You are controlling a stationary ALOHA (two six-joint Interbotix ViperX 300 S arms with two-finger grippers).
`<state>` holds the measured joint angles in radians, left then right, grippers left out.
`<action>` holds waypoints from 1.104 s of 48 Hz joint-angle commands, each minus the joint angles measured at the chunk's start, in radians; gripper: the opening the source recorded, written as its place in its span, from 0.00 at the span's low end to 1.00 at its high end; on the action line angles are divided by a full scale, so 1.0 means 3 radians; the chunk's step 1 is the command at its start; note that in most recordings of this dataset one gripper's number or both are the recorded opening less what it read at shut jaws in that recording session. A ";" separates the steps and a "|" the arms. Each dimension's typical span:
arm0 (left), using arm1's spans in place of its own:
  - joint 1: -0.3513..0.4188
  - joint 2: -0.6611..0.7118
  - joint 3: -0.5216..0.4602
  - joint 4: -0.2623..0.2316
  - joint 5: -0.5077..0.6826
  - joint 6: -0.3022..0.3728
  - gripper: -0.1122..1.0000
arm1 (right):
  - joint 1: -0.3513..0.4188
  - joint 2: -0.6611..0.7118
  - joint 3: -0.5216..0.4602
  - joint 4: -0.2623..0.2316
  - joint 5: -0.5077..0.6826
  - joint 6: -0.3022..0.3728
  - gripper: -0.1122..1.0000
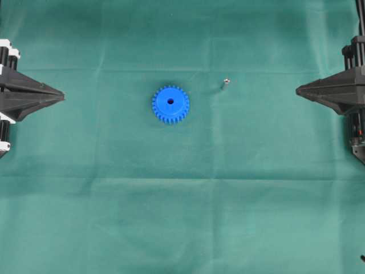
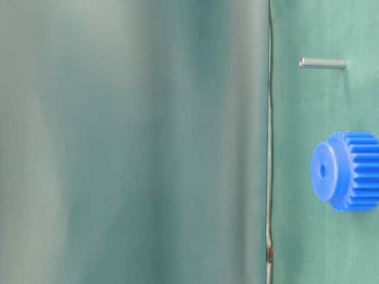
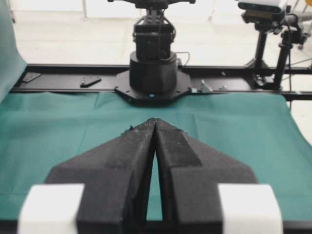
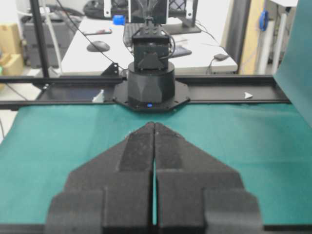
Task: Insert the shaft placed at a random location into the center hole of the medium gear at another random location.
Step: 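Move the right gripper left toward the silver shaft, then lower the right gripper over the silver shaft and close on it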
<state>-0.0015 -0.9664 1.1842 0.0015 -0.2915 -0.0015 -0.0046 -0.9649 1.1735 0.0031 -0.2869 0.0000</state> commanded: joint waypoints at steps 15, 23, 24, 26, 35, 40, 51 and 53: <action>-0.0015 0.0061 -0.0092 0.0036 -0.0041 -0.0082 0.10 | -0.0061 0.0123 -0.0107 -0.0041 0.0148 -0.0072 0.11; -0.0015 0.0056 -0.0092 0.0041 -0.0041 -0.0082 0.10 | -0.0210 0.0266 -0.0133 -0.0041 0.0107 -0.0072 0.11; -0.0015 0.0061 -0.0092 0.0041 -0.0041 -0.0082 0.10 | -0.0230 0.0291 -0.0133 -0.0041 0.0092 -0.0077 0.11; -0.0015 0.0061 -0.0092 0.0036 -0.0041 -0.0082 0.10 | -0.0266 0.0353 -0.0133 -0.0041 0.0061 -0.0072 0.11; -0.0015 0.0061 -0.0092 0.0041 -0.0026 -0.0082 0.10 | -0.0430 0.0752 -0.0159 -0.0031 -0.0077 -0.0082 0.24; -0.0015 0.0056 -0.0092 0.0036 -0.0026 -0.0082 0.10 | -0.0537 0.1018 -0.0179 -0.0020 -0.0179 -0.0082 0.49; -0.0015 0.0061 -0.0087 0.0036 -0.0020 -0.0082 0.10 | -0.0762 0.1785 -0.0317 -0.0020 -0.0271 -0.0092 0.88; -0.0015 0.0061 -0.0082 0.0041 -0.0020 -0.0077 0.10 | -0.0808 0.1963 -0.0348 -0.0015 -0.0307 -0.0092 0.86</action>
<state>-0.0046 -0.9541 1.1842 0.0107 -0.2930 -0.0245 -0.2240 -0.4479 1.1075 -0.0061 -0.3528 -0.0061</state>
